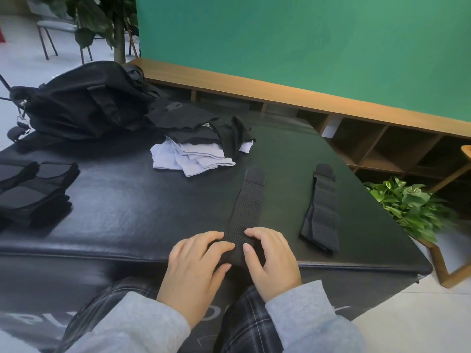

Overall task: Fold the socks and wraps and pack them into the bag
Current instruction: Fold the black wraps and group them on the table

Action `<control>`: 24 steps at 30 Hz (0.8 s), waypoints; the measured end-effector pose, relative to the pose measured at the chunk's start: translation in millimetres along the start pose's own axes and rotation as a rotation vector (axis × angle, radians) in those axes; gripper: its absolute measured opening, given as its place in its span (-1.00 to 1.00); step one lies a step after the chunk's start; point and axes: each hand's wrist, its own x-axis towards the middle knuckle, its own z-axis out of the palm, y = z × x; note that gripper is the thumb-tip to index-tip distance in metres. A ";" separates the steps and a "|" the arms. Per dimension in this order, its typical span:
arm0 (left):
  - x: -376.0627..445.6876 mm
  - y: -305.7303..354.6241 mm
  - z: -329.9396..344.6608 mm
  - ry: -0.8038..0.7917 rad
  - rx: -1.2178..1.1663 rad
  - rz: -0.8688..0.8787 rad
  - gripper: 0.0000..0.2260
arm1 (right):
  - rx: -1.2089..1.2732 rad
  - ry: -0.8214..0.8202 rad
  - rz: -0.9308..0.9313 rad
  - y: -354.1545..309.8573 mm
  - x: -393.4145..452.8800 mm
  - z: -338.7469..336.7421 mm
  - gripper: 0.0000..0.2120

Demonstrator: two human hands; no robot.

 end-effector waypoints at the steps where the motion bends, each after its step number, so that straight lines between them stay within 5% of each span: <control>1: 0.2 0.2 0.2 -0.004 0.003 0.001 -0.57 | 0.004 -0.006 -0.012 0.6 0.0 0.3 -0.68; 24: 1.0 0.8 -0.3 -0.058 0.008 0.022 -0.60 | 0.014 0.008 -0.032 2.6 -3.1 0.5 -0.77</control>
